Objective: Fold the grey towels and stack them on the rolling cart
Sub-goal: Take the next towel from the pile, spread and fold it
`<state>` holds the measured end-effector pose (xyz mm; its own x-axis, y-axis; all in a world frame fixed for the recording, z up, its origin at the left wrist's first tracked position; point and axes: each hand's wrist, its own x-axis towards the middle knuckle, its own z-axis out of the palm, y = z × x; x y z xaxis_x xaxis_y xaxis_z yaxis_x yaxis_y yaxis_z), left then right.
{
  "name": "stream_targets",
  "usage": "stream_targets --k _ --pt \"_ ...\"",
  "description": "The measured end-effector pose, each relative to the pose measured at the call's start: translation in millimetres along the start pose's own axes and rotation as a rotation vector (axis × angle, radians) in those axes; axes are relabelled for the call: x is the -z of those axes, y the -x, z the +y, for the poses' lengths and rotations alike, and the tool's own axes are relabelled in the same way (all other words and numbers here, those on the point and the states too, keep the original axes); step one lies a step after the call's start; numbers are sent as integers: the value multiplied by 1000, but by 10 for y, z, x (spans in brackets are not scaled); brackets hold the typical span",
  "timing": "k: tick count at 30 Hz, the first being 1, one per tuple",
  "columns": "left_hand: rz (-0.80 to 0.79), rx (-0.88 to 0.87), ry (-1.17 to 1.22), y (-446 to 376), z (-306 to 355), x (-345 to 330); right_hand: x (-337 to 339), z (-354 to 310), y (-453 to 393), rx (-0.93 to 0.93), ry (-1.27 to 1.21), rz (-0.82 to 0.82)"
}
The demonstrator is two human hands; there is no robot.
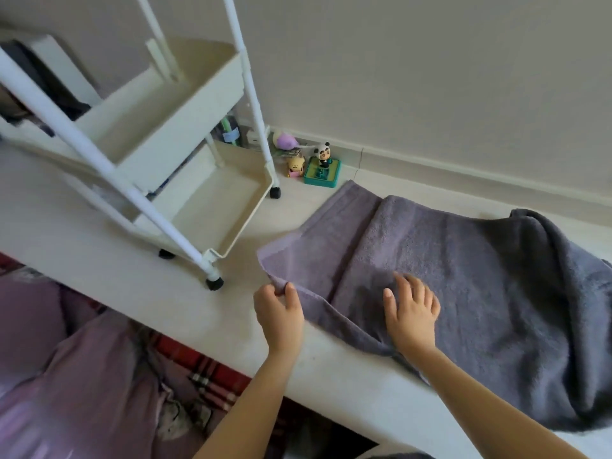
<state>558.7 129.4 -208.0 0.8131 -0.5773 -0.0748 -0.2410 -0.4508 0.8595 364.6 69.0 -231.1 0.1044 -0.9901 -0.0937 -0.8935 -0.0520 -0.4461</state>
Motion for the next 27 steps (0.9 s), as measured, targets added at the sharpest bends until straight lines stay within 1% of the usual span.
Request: stream_targets --k 2,3,4,6,8,10,12,13,15,17,19,20,21,23,25,27 --pt "50 12 -61 104 -41 88 -67 -259 -9 200 -95 -49" --pt "82 23 -87 142 -78 129 -124 -398 -7 299 -117 -111" --pt "99 0 -98 172 -93 129 -171 -480 -10 364 -120 -177" --pt "87 -133 -169 187 -128 118 -263 -562 -7 430 -59 -289" --pt "-5 -277 -299 123 -172 84 -332 -556 18 463 25 -337" --pt "-155 -399 -409 14 -182 24 -303 -544 74 508 64 -264" --pt "-370 -469 -491 -96 -176 -64 -217 -532 90 542 76 -155" --pt "-466 -500 -551 -153 -164 -120 -195 -512 68 533 92 -106" --pt "-585 -567 -670 -300 -128 -255 -182 -447 2 465 133 -74" --pt "-651 -604 -749 -407 -97 -383 -212 -302 -60 357 157 -85" --pt "-711 -634 -839 -476 -106 -533 -258 -58 -73 199 196 -130" --pt "-688 -651 -885 -490 -126 -589 -271 56 -50 146 226 -127" --pt "-622 -665 -914 -484 -155 -622 -267 153 -27 108 252 -108" --pt "-508 -630 -943 -485 -184 -638 -220 291 2 14 275 -60" --pt "-491 -544 -980 -491 -253 -617 -170 379 5 -91 273 -49" --pt "-477 -471 -998 -481 -265 -579 -153 409 23 -119 304 -61"
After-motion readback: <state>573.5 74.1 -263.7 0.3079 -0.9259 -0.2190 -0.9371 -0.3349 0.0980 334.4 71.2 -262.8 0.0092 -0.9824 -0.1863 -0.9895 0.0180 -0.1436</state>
